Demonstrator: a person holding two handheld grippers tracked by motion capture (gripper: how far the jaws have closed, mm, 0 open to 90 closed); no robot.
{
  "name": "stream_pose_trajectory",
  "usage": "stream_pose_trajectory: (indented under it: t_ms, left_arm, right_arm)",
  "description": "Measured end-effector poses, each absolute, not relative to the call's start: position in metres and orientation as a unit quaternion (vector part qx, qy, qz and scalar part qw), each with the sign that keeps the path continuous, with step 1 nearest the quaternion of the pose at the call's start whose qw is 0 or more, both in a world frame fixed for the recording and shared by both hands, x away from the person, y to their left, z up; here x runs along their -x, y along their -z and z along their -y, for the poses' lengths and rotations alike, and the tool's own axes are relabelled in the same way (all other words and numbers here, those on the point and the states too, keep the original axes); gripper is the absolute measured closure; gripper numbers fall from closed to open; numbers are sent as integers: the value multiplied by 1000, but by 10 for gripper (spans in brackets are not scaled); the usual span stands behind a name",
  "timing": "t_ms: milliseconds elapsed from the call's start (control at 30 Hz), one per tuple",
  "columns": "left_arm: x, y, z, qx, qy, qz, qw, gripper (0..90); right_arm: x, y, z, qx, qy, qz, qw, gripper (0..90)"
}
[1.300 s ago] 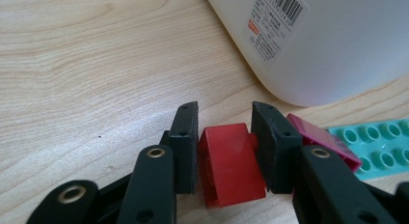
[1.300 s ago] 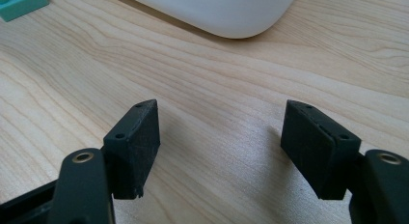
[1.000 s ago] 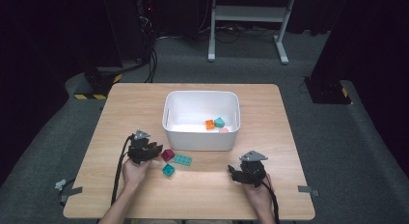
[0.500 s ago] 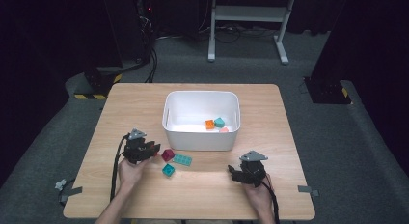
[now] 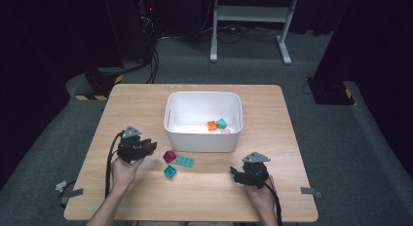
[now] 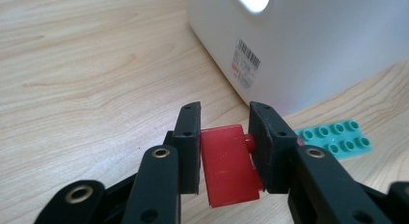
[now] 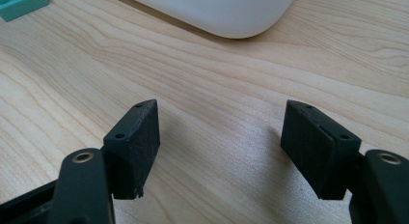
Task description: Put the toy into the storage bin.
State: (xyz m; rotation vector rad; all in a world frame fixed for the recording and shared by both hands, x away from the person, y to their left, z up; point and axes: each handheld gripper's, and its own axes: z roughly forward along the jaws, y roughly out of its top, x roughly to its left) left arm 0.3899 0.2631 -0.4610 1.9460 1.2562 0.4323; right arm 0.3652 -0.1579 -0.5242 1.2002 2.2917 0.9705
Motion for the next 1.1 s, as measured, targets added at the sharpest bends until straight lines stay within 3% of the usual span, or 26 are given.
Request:
stream_pose_trajectory:
  t_ms: [1100]
  left_arm:
    - [-402,374,-252,-748,-166,-446,463,659]
  right_arm:
    - [-365,524,158,-427,-345,-815,187,290]
